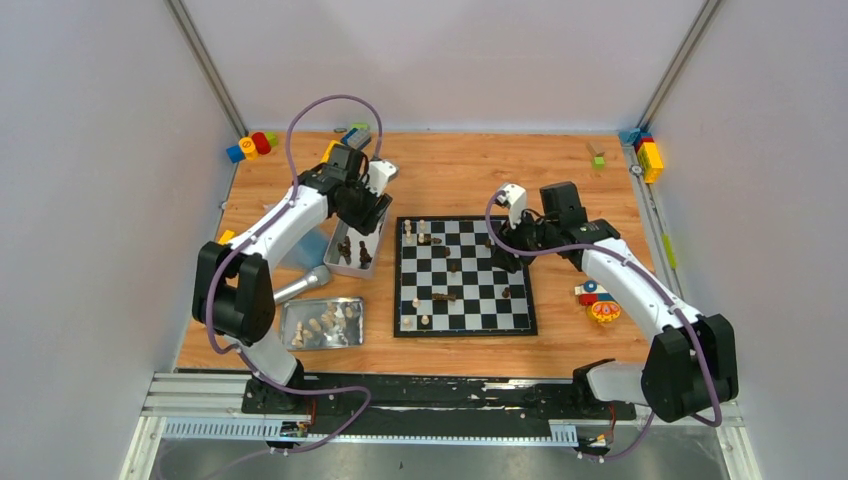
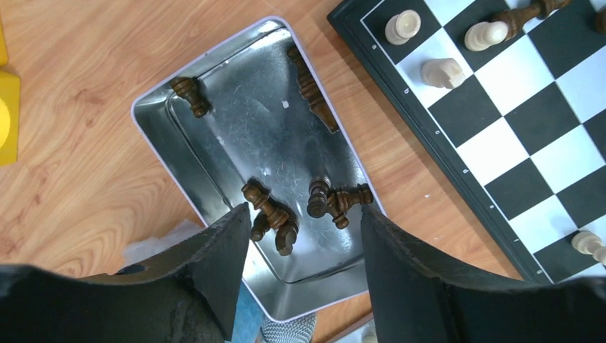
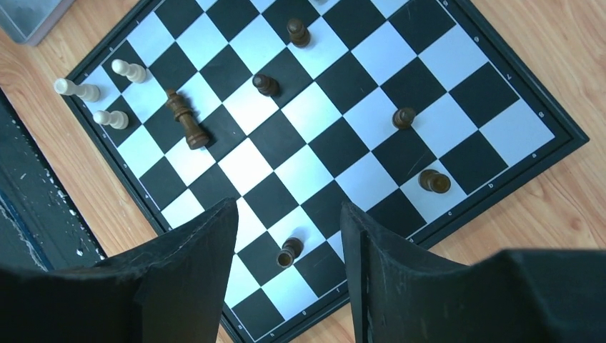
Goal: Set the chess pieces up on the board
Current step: Pick up the chess piece from the storage box.
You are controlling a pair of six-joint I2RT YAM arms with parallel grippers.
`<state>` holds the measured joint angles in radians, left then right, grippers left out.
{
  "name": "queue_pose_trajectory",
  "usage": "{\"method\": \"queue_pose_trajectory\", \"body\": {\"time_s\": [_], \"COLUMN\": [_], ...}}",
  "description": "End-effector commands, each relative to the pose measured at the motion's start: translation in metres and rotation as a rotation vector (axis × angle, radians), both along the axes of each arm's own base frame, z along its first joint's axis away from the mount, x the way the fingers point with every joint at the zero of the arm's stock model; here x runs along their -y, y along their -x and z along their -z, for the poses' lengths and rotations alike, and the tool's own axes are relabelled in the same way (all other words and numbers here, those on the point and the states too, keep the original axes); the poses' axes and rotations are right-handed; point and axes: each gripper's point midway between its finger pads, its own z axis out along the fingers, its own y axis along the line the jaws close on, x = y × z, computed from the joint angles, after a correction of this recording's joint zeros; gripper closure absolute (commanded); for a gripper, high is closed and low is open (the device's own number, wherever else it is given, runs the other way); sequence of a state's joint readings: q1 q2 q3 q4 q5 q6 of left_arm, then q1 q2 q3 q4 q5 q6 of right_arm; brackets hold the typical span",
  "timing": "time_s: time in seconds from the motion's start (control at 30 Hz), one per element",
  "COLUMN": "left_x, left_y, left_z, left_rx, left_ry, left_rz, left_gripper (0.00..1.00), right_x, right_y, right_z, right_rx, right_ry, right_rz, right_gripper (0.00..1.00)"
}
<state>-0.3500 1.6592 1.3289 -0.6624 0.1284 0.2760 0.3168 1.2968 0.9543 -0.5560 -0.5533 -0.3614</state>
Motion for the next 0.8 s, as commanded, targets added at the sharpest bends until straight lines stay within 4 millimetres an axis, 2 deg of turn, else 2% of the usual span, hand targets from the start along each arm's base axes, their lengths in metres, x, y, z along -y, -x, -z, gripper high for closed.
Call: {"method": "queue_pose_trajectory", "body": {"time_s": [0.0, 0.27, 0.47, 0.6, 0.77], "left_x": [-0.004, -0.005, -0.006, -0.004, -0.003], "left_y": [0.002, 0.011, 0.013, 0.011, 0.009], "left_z": [0.017, 0.049, 0.064, 0.067, 0.066], "left_rx": [-0.035, -0.177, -0.215, -0.215, -0.214], "left_ry": [-0.042, -0.08, -0.086, -0.078, -0.075], "left_rz": [0.026, 0.017, 0.007, 0.001, -0.004], "left_gripper": [0.36, 0.41, 0.48, 0.57, 0.74], "right_x": [0.005, 0.009, 0.01, 0.01, 0.011], "right_y": [-0.009, -0.01, -0.01, -0.01, -0.01], "right_z": [-0.003, 0.0, 0.002, 0.003, 0.002], "right_rx": [0.068, 0.078, 0.078, 0.078, 0.083], "right_ry": [0.022, 0.044, 0.052, 0.052, 0.057], "right_rz": [0.008, 0.02, 0.02, 0.019, 0.022], "right_gripper": [0.45, 0.46, 0.46, 0.46, 0.46]}}
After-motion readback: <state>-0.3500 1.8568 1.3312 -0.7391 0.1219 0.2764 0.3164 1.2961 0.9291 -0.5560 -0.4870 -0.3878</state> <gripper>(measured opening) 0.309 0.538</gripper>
